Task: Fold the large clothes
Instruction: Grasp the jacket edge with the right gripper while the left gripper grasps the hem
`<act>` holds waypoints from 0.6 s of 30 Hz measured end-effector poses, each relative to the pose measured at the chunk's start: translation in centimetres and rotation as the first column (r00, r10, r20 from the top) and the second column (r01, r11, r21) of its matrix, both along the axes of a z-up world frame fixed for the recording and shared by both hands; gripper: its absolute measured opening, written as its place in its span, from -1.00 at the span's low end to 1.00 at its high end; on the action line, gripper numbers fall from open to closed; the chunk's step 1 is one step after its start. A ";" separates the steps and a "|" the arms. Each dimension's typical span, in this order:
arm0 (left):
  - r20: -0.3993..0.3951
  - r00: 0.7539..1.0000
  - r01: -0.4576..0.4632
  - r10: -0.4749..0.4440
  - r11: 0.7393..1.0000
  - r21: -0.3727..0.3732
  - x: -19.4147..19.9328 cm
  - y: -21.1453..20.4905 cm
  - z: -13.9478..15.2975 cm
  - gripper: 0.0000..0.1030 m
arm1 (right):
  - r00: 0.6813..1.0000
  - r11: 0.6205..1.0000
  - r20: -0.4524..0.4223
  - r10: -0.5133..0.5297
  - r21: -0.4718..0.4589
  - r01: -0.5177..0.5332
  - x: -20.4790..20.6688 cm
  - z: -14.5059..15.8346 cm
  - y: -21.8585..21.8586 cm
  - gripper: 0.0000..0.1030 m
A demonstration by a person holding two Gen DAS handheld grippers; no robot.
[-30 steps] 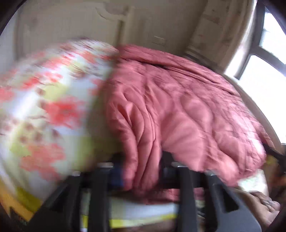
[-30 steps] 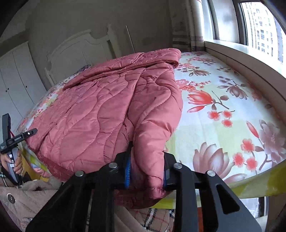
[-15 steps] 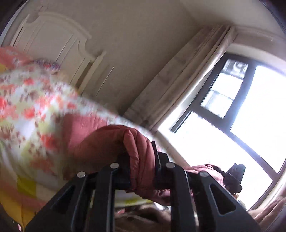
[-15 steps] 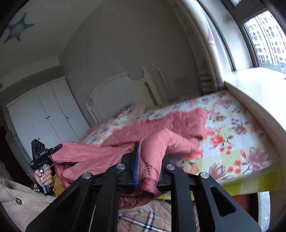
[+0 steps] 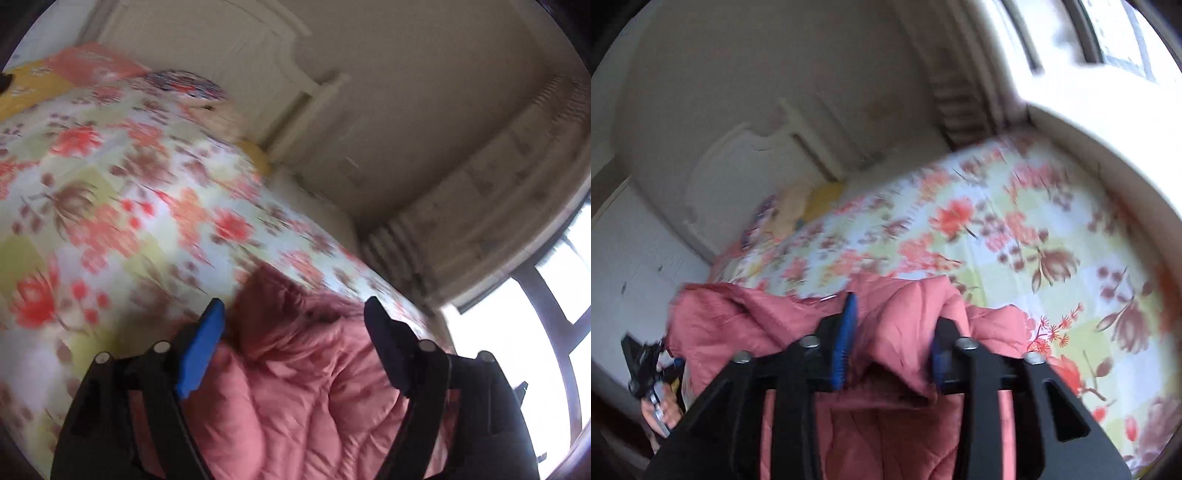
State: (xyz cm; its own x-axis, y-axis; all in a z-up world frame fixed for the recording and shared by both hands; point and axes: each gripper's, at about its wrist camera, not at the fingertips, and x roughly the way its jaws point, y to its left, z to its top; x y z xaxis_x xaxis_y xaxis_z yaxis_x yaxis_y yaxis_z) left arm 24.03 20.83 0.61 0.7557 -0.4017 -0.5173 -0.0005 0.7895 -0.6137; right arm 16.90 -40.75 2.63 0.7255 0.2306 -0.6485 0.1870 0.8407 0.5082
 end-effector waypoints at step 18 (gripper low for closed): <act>-0.151 0.929 0.366 -0.339 0.903 0.223 3.3 -4.3 -4.2 -0.36 | 0.974 0.958 -0.039 0.225 -0.173 -0.228 0.9 -4.0 -1.0 0.16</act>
State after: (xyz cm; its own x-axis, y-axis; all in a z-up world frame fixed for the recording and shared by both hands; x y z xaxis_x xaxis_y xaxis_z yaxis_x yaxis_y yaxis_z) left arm 27.38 16.50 -3.59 0.5233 -0.4837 -0.7016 0.2518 0.8743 -0.4150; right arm 17.84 -41.73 -1.33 0.6549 0.2690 -0.7062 -0.0103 0.9376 0.3476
